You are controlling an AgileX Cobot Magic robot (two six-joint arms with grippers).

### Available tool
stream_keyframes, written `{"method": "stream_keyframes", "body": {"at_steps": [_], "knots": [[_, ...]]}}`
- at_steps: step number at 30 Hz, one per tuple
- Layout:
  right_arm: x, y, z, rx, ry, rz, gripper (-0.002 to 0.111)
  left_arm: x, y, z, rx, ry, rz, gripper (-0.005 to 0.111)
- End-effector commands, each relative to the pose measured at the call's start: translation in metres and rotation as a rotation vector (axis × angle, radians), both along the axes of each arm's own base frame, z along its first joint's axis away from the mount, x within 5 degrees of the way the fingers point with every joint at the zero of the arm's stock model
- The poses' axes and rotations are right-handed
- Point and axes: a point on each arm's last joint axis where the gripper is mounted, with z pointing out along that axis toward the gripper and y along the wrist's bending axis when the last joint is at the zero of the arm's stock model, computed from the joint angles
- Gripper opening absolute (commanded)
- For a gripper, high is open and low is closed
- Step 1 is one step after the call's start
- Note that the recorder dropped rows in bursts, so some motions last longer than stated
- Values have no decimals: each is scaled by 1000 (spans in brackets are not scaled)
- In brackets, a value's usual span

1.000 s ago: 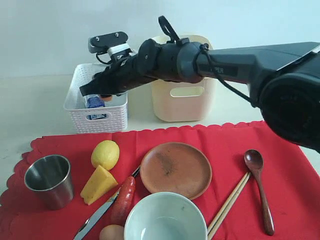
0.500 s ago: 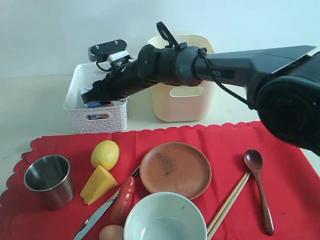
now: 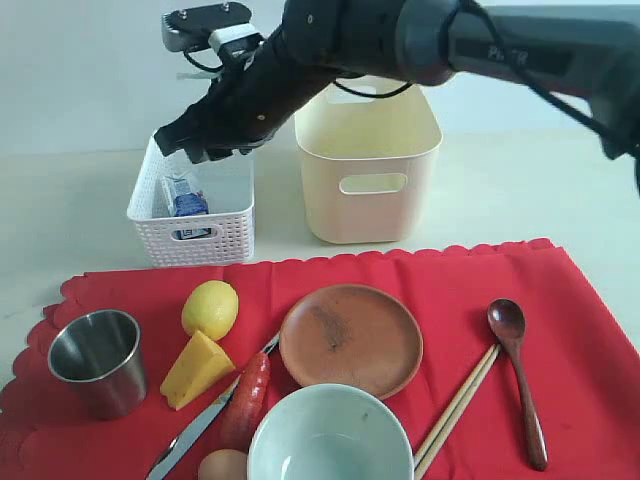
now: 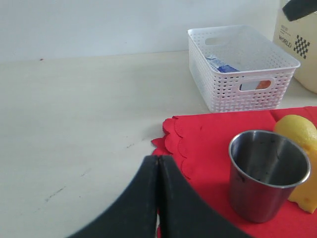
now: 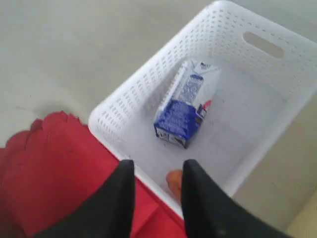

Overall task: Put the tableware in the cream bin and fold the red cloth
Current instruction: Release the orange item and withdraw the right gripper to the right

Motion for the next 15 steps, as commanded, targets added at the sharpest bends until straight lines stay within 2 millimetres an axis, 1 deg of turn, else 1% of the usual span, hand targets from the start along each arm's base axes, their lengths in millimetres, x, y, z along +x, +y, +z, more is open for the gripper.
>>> {"method": "stream_keyframes", "body": {"at_steps": [1,2,7,11,15], "knots": [[-15,-19,29,-142,23,7,7,0,0,0,-4,-13,-6,0],[-19,-24,36,-175,28,12,0,0,0,0,-4,-13,-6,0],[-36,-46,57,-223,2,-46,0,0,0,0,-4,-13,-6,0],[-60,-69,69,-233,-59,-60,0,0,0,0,-4,-13,-6,0],[-84,-87,77,-189,-113,-68,0,0,0,0,-4,-13,-6,0]]}}
